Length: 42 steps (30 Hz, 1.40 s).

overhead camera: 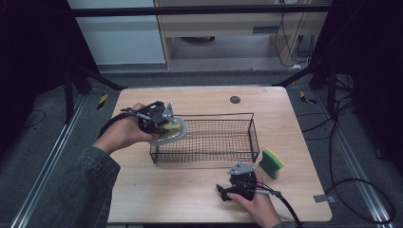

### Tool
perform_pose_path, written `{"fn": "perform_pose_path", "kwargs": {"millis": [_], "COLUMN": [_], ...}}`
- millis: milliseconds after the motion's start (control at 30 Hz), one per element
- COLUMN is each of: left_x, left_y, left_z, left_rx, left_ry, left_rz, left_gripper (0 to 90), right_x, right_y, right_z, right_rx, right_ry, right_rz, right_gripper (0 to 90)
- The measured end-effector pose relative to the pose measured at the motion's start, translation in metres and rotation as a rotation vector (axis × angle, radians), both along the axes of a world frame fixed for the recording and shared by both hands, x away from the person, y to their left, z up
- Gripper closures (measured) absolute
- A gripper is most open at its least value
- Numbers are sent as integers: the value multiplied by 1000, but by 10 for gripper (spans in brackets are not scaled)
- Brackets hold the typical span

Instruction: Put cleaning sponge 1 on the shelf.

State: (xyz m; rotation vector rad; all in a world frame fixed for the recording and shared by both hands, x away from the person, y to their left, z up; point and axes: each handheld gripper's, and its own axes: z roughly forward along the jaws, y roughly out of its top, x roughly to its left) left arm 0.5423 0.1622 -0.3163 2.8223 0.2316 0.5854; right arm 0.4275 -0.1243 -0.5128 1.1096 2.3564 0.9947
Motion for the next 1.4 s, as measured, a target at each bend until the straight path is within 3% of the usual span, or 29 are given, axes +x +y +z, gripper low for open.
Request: {"fn": "perform_pose_path", "kwargs": {"millis": [500, 1400], "left_x": [13, 25], "left_y": [-16, -15], "left_z": [-20, -55], "left_rx": [26, 56], "left_ry": [40, 103], "left_rz": [-51, -44], "left_gripper": [706, 706], "right_x": [0, 0], "right_y": [0, 0], "right_z": [0, 0], "right_rx": [2, 5], "right_ry": [-2, -3], "right_rz": [1, 2], "right_gripper": [32, 32]}}
